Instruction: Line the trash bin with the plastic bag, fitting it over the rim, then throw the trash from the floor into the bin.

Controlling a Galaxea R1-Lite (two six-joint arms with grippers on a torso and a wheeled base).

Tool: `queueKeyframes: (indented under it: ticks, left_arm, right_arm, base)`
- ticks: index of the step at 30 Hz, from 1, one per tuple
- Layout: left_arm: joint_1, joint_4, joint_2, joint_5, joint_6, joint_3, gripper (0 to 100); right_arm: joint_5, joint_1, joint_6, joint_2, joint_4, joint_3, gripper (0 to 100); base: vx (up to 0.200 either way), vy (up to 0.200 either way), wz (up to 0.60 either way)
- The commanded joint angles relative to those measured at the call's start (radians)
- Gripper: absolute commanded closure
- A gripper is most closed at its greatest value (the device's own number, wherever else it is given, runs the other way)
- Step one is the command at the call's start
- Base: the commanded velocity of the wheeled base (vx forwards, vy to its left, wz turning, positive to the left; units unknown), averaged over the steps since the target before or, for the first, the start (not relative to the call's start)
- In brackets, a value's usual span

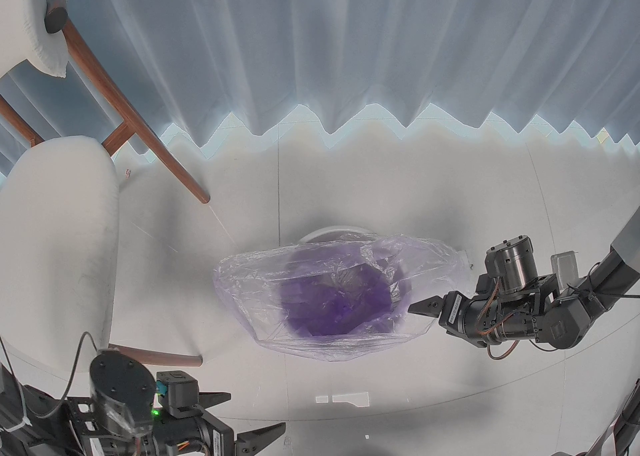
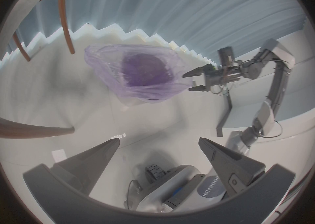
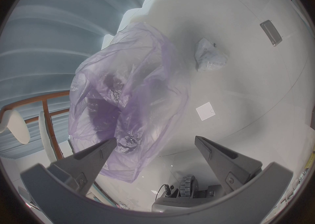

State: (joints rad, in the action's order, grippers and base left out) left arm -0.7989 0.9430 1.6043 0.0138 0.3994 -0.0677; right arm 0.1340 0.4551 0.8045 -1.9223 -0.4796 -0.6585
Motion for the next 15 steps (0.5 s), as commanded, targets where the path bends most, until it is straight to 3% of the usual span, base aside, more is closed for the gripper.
queueKeyframes:
  ticks: [1,7,8,13,15]
  left_arm:
    - [-0.025,0.062,-0.089,0.032,-0.002,0.066,0]
    - [0.043,0.102,-0.073,0.094,0.010,-0.047,0]
    - [0.066,0.092,-0.058,0.110,0.012,-0.083,0]
    - [0.153,0.046,0.068,0.137,0.012,-0.256,0]
    - [0.158,0.045,0.077,0.137,0.012,-0.267,0]
  right_arm:
    - [-0.001,0.011,0.002,-0.009,-0.013,-0.009,0]
    - [-0.011,0.025,0.009,-0.041,-0.024,0.005,0]
    - [-0.021,0.027,0.012,-0.043,-0.033,0.007,100]
    - [-0.030,0.082,0.013,-0.032,-0.044,0.010,100]
    - [-0.030,0.086,0.013,-0.032,-0.044,0.011,100]
  base:
    - [0.000,0.000,0.00]
    - [0.000,0.000,0.00]
    - [0.000,0.000,0.00]
    - [0.000,0.000,0.00]
    - [0.000,0.000,0.00]
